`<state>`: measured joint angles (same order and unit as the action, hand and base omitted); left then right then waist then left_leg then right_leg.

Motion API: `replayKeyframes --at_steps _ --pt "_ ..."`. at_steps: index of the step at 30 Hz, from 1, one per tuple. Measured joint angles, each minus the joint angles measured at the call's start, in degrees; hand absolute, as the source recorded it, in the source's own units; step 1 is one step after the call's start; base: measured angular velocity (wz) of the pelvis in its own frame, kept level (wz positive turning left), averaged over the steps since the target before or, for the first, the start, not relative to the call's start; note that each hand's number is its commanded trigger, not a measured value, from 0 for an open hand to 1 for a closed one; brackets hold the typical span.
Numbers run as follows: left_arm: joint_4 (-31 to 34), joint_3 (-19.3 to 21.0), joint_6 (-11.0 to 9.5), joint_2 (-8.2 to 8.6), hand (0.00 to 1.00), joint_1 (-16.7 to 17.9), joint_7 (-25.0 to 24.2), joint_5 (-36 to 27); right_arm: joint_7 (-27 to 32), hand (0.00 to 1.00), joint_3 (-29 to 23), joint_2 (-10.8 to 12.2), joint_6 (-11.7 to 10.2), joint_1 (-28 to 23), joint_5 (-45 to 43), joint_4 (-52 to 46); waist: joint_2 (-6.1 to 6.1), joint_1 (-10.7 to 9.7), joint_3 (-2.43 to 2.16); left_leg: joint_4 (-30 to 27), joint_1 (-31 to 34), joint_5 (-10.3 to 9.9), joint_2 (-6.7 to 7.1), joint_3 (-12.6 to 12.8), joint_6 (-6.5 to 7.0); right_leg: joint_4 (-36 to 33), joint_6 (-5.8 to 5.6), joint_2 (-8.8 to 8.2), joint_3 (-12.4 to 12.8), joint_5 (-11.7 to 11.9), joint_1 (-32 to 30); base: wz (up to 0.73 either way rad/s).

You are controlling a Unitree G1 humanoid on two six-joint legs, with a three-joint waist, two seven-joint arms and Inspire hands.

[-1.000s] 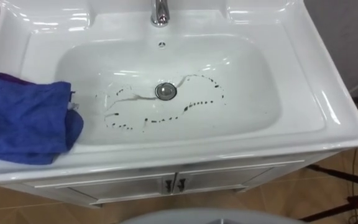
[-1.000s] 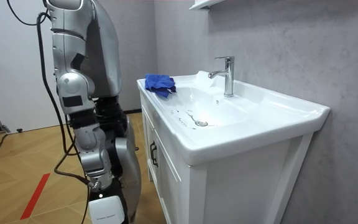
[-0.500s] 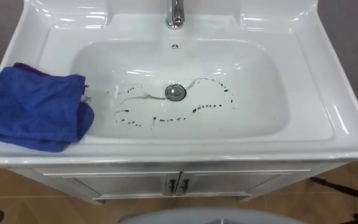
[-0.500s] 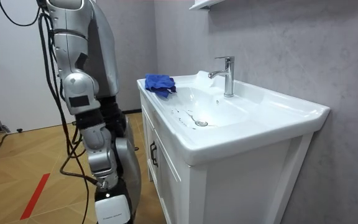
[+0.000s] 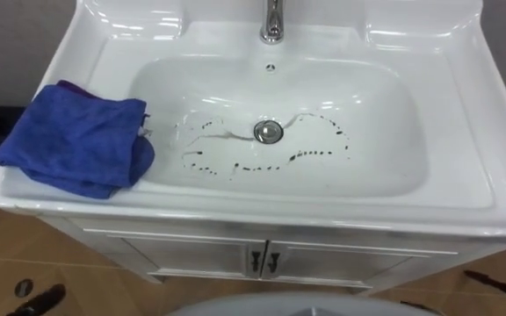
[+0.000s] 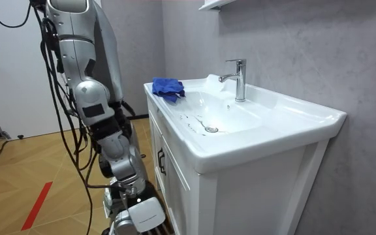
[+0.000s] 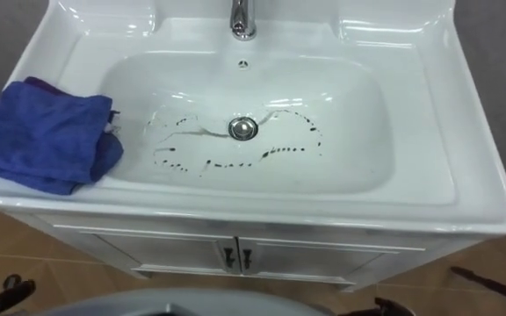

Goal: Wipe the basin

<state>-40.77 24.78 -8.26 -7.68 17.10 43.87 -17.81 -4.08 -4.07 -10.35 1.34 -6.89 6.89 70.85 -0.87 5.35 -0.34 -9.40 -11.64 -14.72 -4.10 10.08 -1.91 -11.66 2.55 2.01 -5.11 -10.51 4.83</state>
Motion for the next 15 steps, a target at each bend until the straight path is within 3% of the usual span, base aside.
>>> replayKeyframes --at_steps 3,5,10,15 --pt "2.29 -0.15 -1.01 0.00 0.00 0.23 1.90 -0.01 -0.41 0.00 0.00 0.16 -0.76 -0.03 1.65 -1.40 0.02 0.37 0.01 0.00 0.07 0.00 0.02 0.01 0.00 -0.01 -0.01 -0.01 -0.05 0.00 -0.09 0.00" --pt "7.47 -0.18 -1.33 -0.02 0.00 0.57 3.57 -0.01 -0.39 0.00 -0.01 0.19 -1.39 -0.02 1.70 -2.39 0.12 0.71 0.00 0.00 0.21 0.00 0.03 -0.17 0.00 0.07 -0.01 -0.02 -0.15 0.00 -0.15 0.02" --pt "15.88 -0.24 -5.94 -0.33 0.00 1.18 7.34 0.92 -0.50 0.00 -0.01 0.25 -2.12 -0.23 1.72 -3.18 0.26 1.31 -0.12 -0.09 0.92 0.01 0.05 -0.88 0.00 0.08 0.03 -0.10 -0.73 -0.07 -0.62 0.06" --pt "21.13 -0.09 -7.28 -1.48 0.00 1.56 10.33 1.91 -0.24 0.00 -0.03 0.23 -3.28 -1.70 1.93 -3.19 0.12 1.77 -0.16 -0.13 0.93 0.02 0.00 -1.01 0.00 0.02 0.04 -0.08 -1.08 -0.06 -0.53 0.00"
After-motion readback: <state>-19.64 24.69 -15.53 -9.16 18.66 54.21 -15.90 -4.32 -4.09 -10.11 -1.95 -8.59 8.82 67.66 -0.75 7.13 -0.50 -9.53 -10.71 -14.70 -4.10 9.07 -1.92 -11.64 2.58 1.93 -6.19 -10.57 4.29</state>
